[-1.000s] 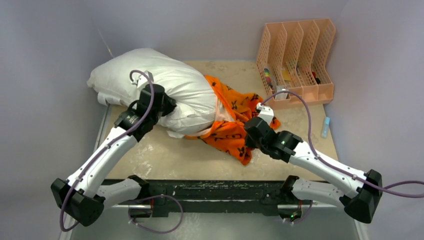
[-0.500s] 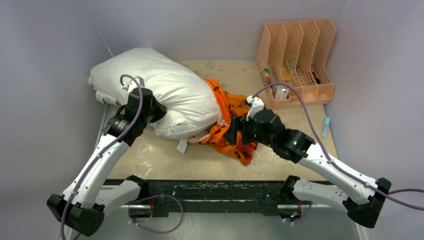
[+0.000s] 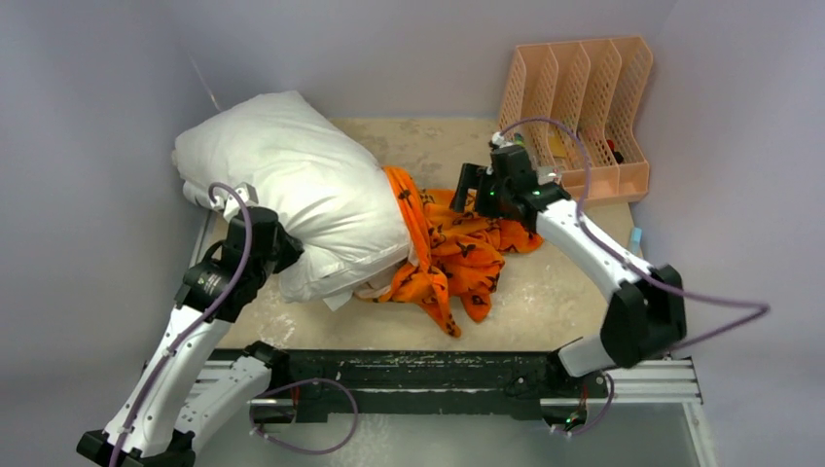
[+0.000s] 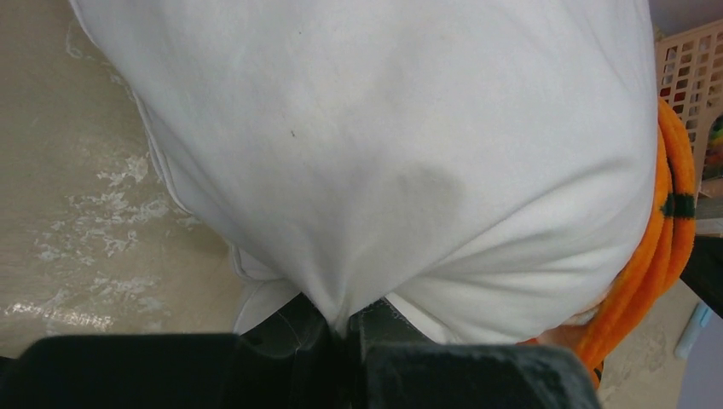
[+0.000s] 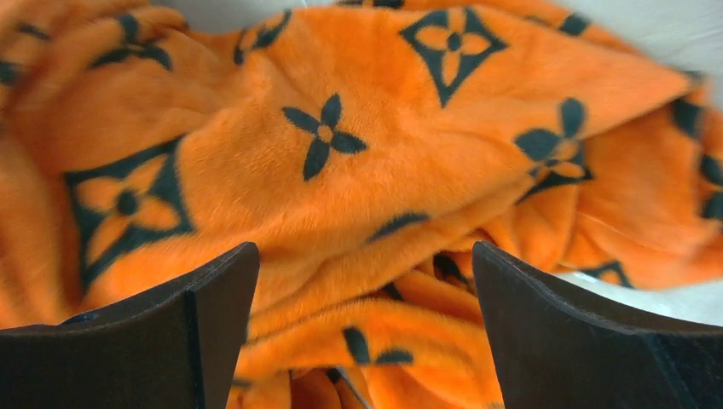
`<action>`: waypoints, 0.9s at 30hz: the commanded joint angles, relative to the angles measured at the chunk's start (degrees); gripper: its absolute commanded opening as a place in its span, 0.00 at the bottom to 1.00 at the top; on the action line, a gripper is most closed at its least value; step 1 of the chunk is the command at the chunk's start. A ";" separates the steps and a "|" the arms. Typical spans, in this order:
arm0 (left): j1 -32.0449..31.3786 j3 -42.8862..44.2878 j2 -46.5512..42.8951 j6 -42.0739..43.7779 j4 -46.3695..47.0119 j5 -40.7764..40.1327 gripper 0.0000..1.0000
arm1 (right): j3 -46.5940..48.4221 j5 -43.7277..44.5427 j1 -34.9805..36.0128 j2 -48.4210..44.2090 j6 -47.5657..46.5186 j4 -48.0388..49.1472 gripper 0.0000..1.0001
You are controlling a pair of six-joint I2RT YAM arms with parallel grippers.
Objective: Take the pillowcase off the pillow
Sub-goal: Remove the pillow from the pillowcase.
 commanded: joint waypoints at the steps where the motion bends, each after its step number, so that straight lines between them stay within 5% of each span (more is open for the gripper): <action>1: 0.97 0.81 -0.83 -0.62 2.11 -4.70 0.00 | 2.61 -10.57 -1.20 9.58 1.22 4.18 0.97; 4: 0.97 0.80 -0.71 -0.43 2.13 -4.67 0.00 | -0.93 -13.74 -2.17 12.96 6.37 10.43 0.98; 6: 0.97 0.73 -0.64 -0.50 2.44 -4.35 0.00 | -0.26 -12.72 -2.24 16.29 9.06 8.52 0.87; 9: 0.97 0.36 -0.58 -0.54 3.82 -3.73 0.00 | -6.76 -12.18 -4.36 13.65 17.11 14.54 0.44; 10: 0.97 0.64 -0.45 -0.53 4.12 -3.56 0.00 | -9.99 -12.37 -5.43 10.89 19.62 19.60 0.15; 11: 0.97 0.87 0.03 -0.25 4.21 -3.52 0.00 | -11.68 -9.90 -6.07 8.20 20.72 22.47 0.00; 17: 0.97 2.93 2.17 1.88 3.99 -4.73 0.00 | -7.57 9.49 -8.95 -4.21 14.88 8.17 0.00; 27: 0.97 4.81 3.02 3.25 3.74 -5.71 0.00 | -6.83 28.90 -11.15 -26.77 9.93 -5.28 0.00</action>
